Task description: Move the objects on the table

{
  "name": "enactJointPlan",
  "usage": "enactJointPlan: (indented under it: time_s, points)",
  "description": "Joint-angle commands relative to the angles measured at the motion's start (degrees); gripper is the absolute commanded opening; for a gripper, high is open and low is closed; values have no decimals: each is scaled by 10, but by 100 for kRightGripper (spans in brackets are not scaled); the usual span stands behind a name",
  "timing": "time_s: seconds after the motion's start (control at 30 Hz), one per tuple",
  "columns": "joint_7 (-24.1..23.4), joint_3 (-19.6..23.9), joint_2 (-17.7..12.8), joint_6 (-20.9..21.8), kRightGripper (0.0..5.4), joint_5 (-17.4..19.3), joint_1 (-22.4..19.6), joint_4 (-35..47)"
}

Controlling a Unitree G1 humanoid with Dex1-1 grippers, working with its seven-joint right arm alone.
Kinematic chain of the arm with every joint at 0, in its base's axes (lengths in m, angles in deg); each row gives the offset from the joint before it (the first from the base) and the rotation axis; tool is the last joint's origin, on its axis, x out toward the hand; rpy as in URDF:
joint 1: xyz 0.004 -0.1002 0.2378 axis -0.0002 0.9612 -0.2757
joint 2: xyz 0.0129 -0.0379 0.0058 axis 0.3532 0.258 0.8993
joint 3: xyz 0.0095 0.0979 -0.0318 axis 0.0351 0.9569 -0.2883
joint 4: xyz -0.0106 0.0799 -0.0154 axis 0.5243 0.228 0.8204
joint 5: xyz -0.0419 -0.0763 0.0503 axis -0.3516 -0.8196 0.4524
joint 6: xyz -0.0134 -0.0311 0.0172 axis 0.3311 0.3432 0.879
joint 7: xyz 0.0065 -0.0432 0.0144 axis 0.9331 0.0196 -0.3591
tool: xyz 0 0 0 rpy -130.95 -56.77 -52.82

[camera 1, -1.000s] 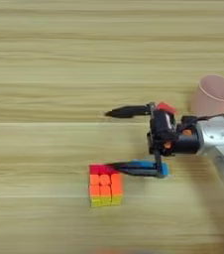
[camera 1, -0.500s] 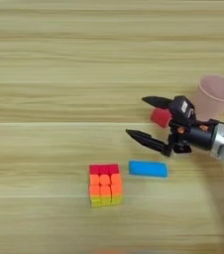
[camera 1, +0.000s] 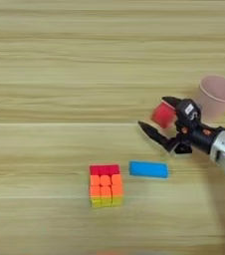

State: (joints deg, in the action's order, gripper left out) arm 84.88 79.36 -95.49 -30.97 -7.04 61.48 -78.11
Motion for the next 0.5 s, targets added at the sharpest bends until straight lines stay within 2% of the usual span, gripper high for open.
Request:
enactJointPlan:
  time_s: [0.03, 0.27, 0.5]
  points:
    - [-35, 18, -5, 21, 538, -6, -54, -10]
    - [-55, 23, -2, 25, 538, -8, -73, -36]
    - [-63, 22, 3, 6, 538, -6, -86, -69]
